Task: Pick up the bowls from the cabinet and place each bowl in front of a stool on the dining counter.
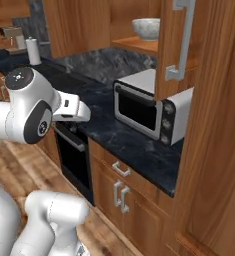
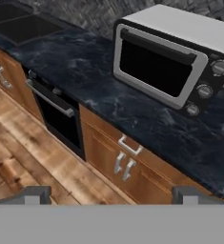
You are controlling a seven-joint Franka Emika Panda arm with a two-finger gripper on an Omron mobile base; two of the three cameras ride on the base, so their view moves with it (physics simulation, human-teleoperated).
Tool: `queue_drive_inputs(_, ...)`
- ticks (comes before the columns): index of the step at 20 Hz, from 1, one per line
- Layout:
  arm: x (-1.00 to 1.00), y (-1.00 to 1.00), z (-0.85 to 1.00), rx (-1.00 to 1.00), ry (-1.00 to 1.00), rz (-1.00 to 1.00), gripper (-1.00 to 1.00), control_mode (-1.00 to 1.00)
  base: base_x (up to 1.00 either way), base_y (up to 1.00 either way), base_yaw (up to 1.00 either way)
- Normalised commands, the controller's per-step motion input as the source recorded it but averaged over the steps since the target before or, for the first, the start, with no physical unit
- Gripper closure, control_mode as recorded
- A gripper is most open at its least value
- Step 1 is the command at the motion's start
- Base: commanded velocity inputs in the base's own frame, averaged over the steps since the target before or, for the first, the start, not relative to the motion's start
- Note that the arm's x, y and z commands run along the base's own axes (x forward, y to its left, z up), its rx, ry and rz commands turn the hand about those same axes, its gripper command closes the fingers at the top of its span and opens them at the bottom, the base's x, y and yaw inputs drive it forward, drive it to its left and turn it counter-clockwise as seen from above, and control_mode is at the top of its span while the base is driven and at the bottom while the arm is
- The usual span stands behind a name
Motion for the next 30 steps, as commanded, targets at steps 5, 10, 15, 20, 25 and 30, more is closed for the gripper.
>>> queue_drive_inputs(5, 0.00, 0.00, 0.00, 0.00, 0.00, 0.00, -1.00, 1.00, 0.51, 0.10, -0.43)
queue_drive_inputs(10, 0.00, 0.00, 0.00, 0.00, 0.00, 0.00, -1.00, 1.00, 0.56, 0.34, -0.42)
queue_drive_inputs(15, 0.00, 0.00, 0.00, 0.00, 0.00, 0.00, -1.00, 1.00, 0.43, 0.40, -0.40)
queue_drive_inputs(20, 0.00, 0.00, 0.00, 0.00, 0.00, 0.00, -1.00, 1.00, 0.20, 0.40, -0.41)
queue_drive_inputs(25, 0.00, 0.00, 0.00, 0.00, 0.00, 0.00, -1.00, 1.00, 0.03, 0.47, -0.36)
queue_drive_inputs(30, 0.00, 0.00, 0.00, 0.00, 0.00, 0.00, -1.00, 1.00, 0.00, 0.71, -0.23)
